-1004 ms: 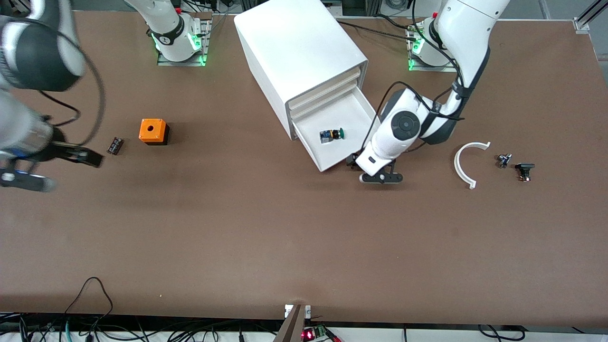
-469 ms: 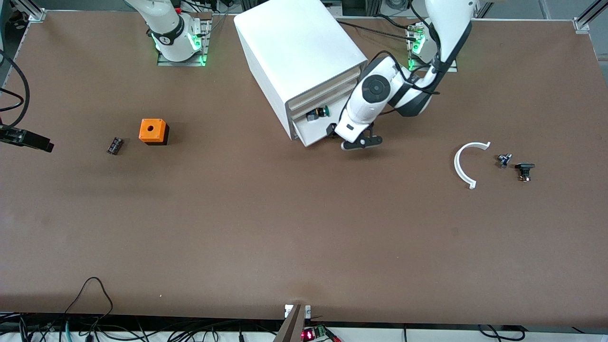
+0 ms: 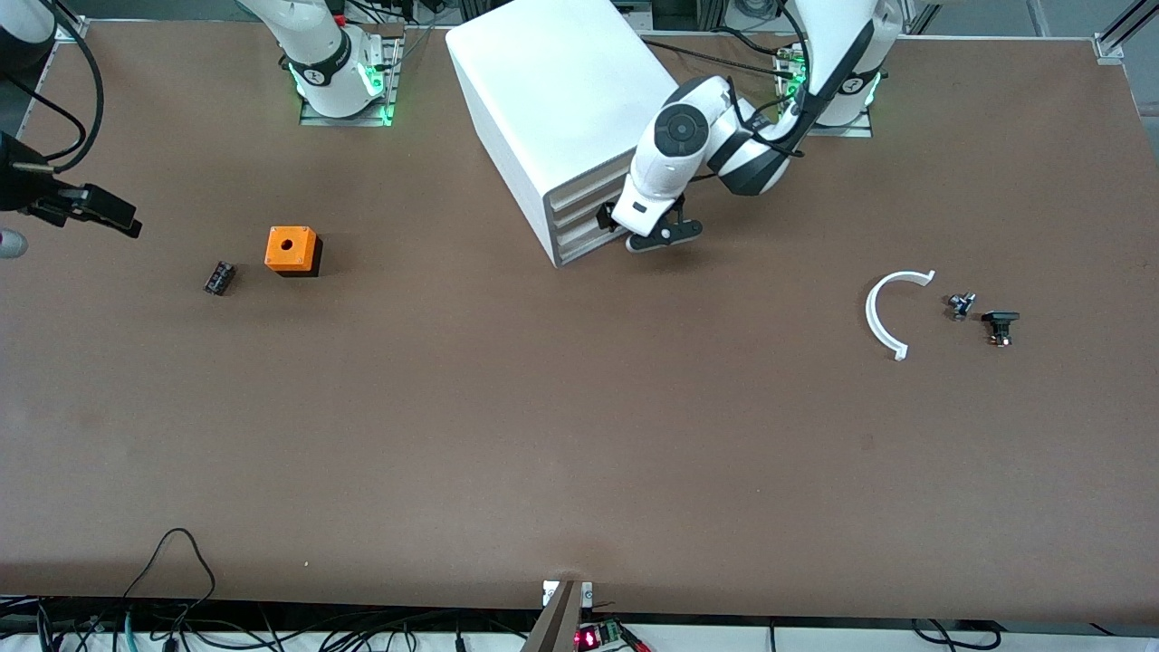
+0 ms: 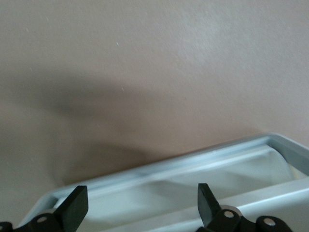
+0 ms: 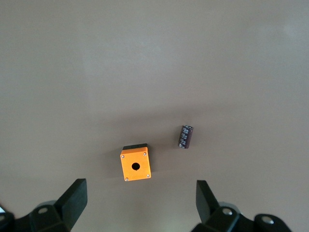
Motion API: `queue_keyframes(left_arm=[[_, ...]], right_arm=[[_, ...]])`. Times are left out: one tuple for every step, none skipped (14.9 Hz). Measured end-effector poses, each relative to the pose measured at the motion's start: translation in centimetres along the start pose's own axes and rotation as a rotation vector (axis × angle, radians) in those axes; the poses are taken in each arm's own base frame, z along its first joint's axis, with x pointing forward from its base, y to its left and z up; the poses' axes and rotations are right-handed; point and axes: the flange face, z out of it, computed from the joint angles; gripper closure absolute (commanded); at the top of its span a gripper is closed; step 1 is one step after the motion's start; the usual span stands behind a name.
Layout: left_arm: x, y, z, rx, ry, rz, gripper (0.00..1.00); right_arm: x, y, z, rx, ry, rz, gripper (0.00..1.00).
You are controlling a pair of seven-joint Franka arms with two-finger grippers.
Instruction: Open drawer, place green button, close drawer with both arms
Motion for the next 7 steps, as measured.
queue_keyframes(left_arm=[[0.2, 0.0, -0.5, -0.008, 0.008, -0.009, 0.0], [1.3, -0.3, -1.6, -0.025, 0.025, -0.032, 0.0], [3.4, -1.0, -3.2, -0.054, 0.053, -0.07, 0.0], [6.4, -1.9, -5.5, -0.094, 0.091, -0.122, 0.0], [9.7, -3.1, -8.3, -0.132, 0.133, -0.175, 0.0], [12.7, -4.3, -11.2, -0.17, 0.176, -0.22, 0.0], [15.0, -5.6, -14.1, -0.202, 0.218, -0.255, 0.0]], right_arm=[[-0.2, 0.0, 0.0, 0.001, 0.004, -0.001, 0.0], [-0.1, 0.0, 0.1, 0.001, 0.005, -0.002, 0.0], [-0.1, 0.0, 0.3, 0.001, 0.005, -0.002, 0.0], [-0.1, 0.0, 0.4, 0.001, 0.004, -0.002, 0.0], [-0.1, 0.0, 0.4, 0.001, 0.004, -0.004, 0.0], [-0.1, 0.0, 0.4, 0.001, 0.006, -0.012, 0.0], [-0.1, 0.0, 0.4, 0.001, 0.006, -0.026, 0.0]])
